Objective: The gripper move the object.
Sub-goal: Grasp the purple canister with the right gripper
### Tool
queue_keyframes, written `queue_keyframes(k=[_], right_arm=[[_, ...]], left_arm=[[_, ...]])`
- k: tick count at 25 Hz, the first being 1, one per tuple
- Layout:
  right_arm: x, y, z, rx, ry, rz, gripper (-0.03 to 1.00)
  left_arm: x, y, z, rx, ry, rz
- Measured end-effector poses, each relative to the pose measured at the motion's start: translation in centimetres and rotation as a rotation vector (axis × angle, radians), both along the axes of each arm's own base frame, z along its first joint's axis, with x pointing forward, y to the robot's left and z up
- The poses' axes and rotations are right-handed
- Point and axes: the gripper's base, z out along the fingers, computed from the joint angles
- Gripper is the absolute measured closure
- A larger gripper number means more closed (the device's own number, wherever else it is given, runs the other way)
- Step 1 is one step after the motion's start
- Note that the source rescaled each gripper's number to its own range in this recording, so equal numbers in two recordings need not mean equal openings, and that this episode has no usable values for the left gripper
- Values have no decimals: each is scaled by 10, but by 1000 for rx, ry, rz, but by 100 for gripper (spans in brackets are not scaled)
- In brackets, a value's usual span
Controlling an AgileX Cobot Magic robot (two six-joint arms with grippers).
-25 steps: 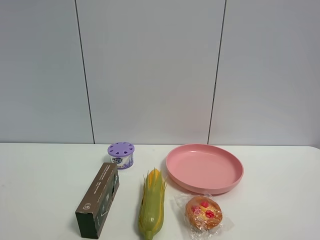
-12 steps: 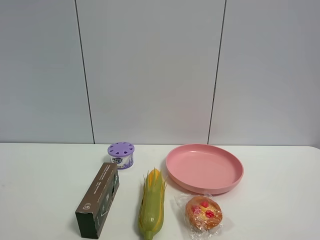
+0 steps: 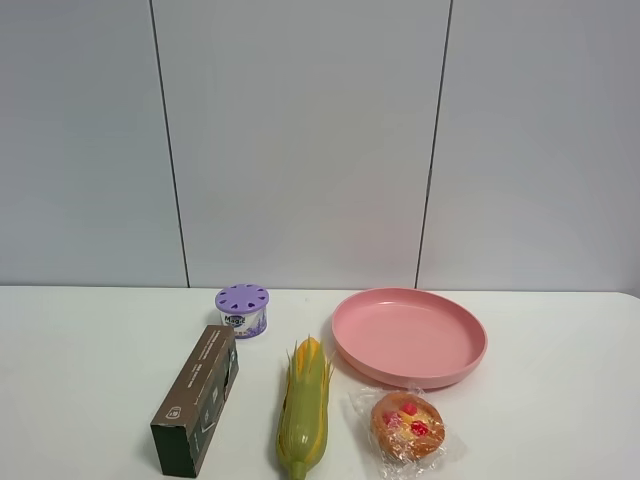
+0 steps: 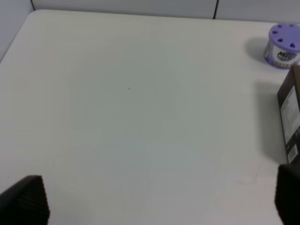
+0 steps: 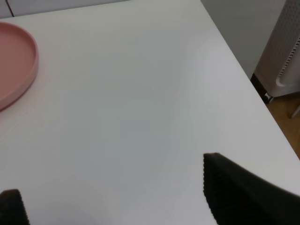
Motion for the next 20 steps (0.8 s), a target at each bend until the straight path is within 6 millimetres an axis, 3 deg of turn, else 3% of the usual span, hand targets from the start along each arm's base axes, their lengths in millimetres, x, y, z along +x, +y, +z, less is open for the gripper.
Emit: queue_keyframes(k=[4,7,9,13,16,20], right_arm=[[-1,6,8,-44,-35,91,94],[5,10,48,-35,-162,135,94],[13,13,87,-7,-244,153,94],[50,19,156,-8,-266,246,94],[82,31,194,33,-252,393,94],[126,50,222,177,-198,602,94]], left_arm=[[0,0,0,0,0,0],[0,0,0,0,0,0],[0,0,0,0,0,0],[0,0,0,0,0,0],[0,0,0,1,0,1],[0,0,0,0,0,0]])
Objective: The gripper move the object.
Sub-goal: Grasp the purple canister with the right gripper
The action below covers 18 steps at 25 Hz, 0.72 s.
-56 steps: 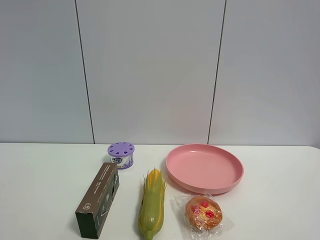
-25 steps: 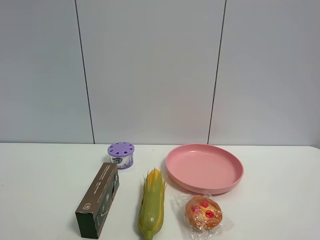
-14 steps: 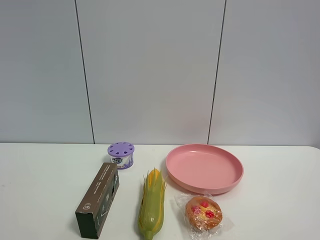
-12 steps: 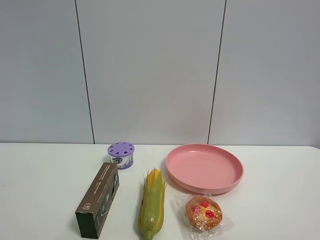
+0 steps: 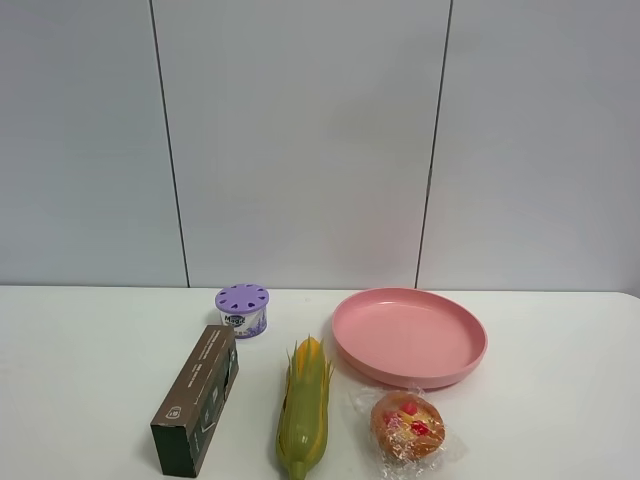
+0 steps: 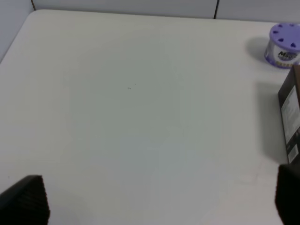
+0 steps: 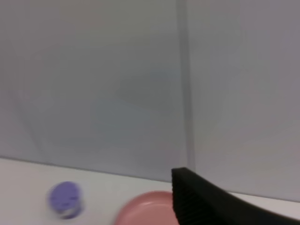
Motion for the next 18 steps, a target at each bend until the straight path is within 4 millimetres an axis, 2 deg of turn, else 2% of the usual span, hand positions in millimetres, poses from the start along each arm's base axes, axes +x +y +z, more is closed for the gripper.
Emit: queue_keyframes(k=[3,7,9,13,18], right_arm=[[35,6,2,31,90,88,94],[78,23,-16,-22,161,205,94],[95,43,-28,-52,176,277,94],[115,98,-58,-181,196,376,94],[132,168,-92,-348,244,314,94]], left_arm=[[0,0,0,0,0,0],[0,0,0,0,0,0],[0,0,0,0,0,0],[0,0,0,0,0,0],[0,0,0,0,0,0]])
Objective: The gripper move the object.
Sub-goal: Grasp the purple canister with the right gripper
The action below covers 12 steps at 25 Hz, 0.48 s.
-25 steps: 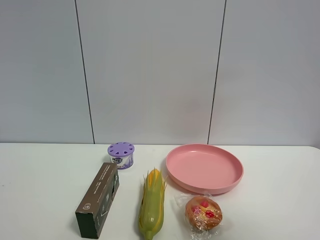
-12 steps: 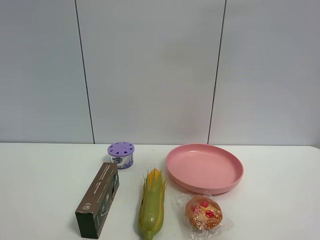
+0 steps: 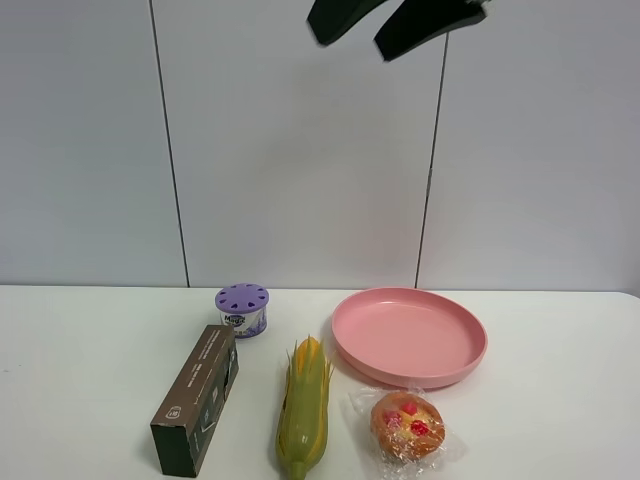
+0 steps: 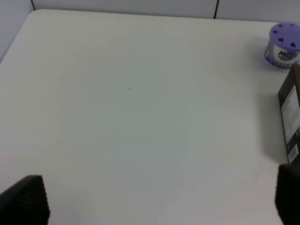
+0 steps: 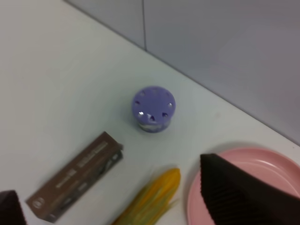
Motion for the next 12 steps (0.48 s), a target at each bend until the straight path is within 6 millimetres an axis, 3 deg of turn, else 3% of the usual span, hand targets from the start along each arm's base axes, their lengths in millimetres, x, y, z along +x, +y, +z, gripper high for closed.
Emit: queue_keyframes(k=[4,8,10,12], right_arm=[[15,57,-4,-132,-65,-27,94],[41,101,-6,-116,-39,-119,93],[56,115,-8,-107,-41,-153,83],[72,129,-24,-122,-30,-170,69]], left_arm=[[0,0,0,0,0,0],[0,0,0,0,0,0],[0,0,0,0,0,0],[0,0,0,0,0,0]])
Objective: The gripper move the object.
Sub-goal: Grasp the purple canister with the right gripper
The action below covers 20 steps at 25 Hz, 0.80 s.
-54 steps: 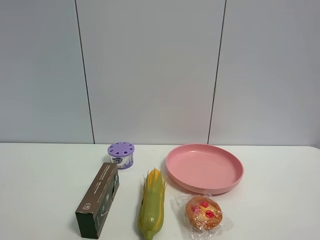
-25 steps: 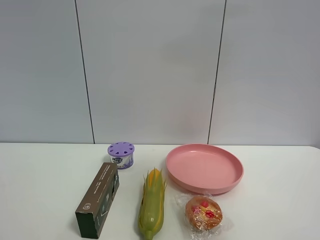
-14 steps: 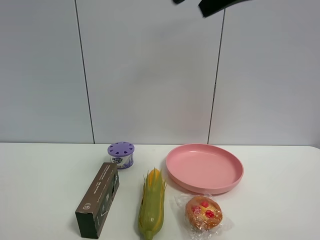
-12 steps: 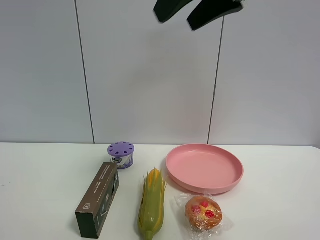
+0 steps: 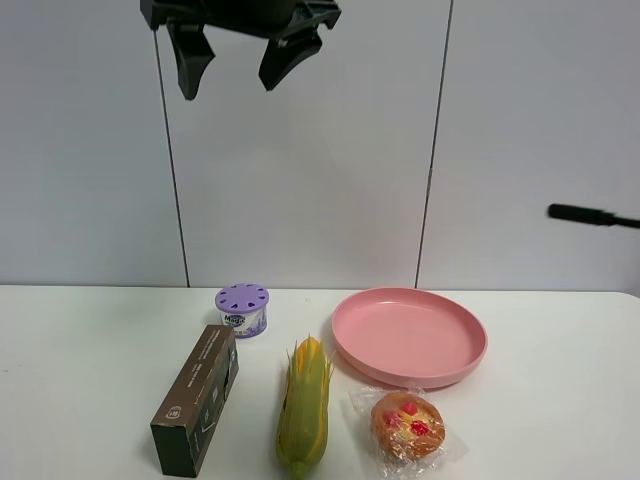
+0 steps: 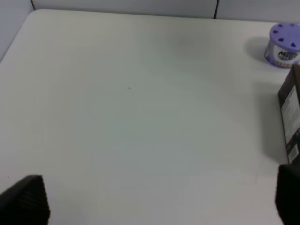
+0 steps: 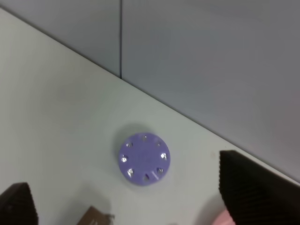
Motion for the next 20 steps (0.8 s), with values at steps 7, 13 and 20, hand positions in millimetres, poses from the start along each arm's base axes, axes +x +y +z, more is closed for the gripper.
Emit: queue_keyframes(k=[7,13,20], right_arm=[[46,19,-79,13,152,-160,42],[74,17,-140,42,266,-324,43],[85,27,-170,89,251,-330,43]], left_arm=[[0,0,0,0,0,0],[0,0,0,0,0,0],[0,0,0,0,0,0]])
